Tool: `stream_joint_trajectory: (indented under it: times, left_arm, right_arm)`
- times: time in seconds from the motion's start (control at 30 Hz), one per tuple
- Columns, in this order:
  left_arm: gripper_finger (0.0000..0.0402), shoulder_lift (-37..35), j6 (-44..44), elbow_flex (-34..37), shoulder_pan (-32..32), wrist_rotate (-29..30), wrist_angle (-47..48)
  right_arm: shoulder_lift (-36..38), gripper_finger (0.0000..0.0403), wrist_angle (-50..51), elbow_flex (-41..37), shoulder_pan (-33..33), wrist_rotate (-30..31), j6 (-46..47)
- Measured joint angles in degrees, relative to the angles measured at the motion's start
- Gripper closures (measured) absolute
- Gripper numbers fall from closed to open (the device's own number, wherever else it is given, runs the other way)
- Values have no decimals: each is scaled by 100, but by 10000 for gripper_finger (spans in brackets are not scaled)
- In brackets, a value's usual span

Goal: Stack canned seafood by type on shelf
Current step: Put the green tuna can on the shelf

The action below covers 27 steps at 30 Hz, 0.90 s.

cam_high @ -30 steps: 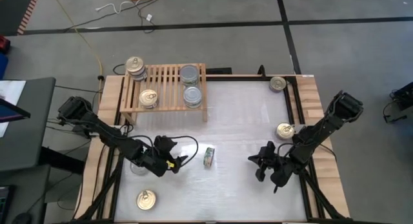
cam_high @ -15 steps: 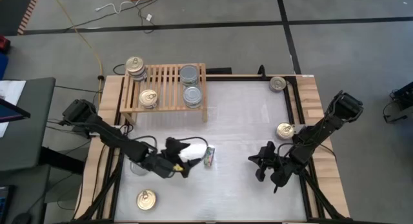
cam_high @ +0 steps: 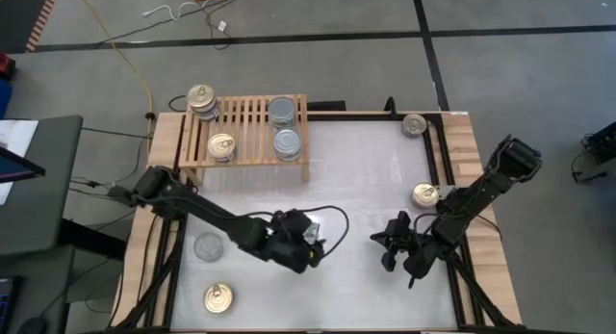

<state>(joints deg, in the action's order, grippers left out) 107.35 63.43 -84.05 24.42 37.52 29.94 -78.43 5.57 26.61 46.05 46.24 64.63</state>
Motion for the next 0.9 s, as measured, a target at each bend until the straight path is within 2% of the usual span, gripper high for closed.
stream_joint_trajectory:
  times: [0.3, 0.5, 0.77, 0.9]
  left_arm:
    - [4, 599, 1228, -127, -171, -491, 730]
    - [9, 935, 1183, -127, -233, -901, 604]
    - [58, 1088, 1049, -123, -323, -967, 501]
    - [115, 1088, 990, -123, -348, -1031, 515]
  right_arm:
    - [1, 372, -45, 1, 0, -11, -21]
    - [2, 372, -38, 0, 0, -11, -25]
    - [2, 372, -23, 4, 1, -13, -23]
    - [2, 372, -4, 4, -1, -13, -24]
